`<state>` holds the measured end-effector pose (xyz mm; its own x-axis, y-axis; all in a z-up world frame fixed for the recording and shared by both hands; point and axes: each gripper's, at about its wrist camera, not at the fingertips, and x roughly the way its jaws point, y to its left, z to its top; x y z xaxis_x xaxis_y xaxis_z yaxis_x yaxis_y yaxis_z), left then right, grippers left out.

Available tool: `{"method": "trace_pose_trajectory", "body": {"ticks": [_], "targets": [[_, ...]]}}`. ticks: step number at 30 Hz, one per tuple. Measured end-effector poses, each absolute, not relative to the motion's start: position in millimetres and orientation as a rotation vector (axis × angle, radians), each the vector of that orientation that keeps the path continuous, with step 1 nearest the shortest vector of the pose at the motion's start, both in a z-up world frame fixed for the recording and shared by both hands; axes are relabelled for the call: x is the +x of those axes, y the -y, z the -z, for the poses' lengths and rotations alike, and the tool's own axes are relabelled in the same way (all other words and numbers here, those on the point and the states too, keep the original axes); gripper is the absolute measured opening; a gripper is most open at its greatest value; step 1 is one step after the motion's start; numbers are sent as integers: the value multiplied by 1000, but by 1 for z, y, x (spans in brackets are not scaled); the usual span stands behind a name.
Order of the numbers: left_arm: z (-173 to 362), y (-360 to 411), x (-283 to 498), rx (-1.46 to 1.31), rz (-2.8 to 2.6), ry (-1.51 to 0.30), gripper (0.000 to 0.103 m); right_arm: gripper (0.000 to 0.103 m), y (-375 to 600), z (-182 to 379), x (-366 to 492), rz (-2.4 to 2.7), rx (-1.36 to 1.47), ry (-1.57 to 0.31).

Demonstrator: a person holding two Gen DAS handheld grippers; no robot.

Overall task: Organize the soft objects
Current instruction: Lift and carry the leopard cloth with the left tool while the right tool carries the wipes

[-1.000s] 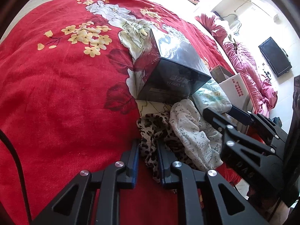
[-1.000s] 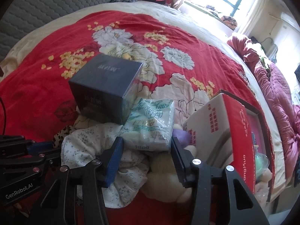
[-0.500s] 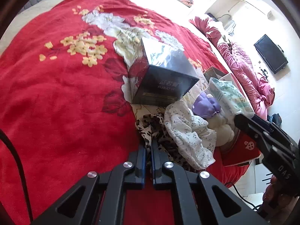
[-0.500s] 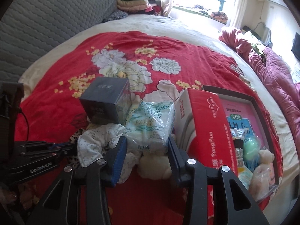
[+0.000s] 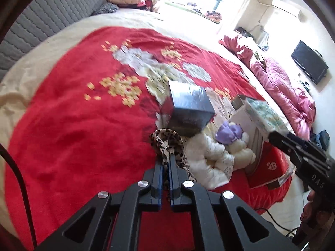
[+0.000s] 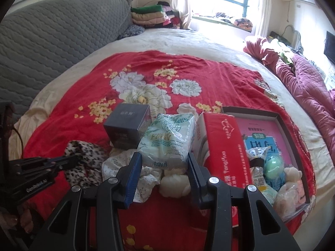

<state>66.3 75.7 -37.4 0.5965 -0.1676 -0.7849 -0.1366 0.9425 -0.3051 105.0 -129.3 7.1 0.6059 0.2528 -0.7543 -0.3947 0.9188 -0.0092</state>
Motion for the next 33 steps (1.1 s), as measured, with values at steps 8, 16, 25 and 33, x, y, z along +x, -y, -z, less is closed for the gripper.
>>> {"method": "trace_pose_trajectory", "body": {"ticks": [8,16,25,33], "targets": [[-1,-62,56,-307,15,-881,4,45,145,-24,97,-379,-148,-805],[-27,-26,55,-233,52,-868,4,44,167,-39,92,-367,-92,-773],[-53,12,56,-174,87,-851,4,44,206,-55,86,-324,-31,-733],[-67,39,53,-121,108,-835,4,44,238,-66,77,-286,14,-702]]}}
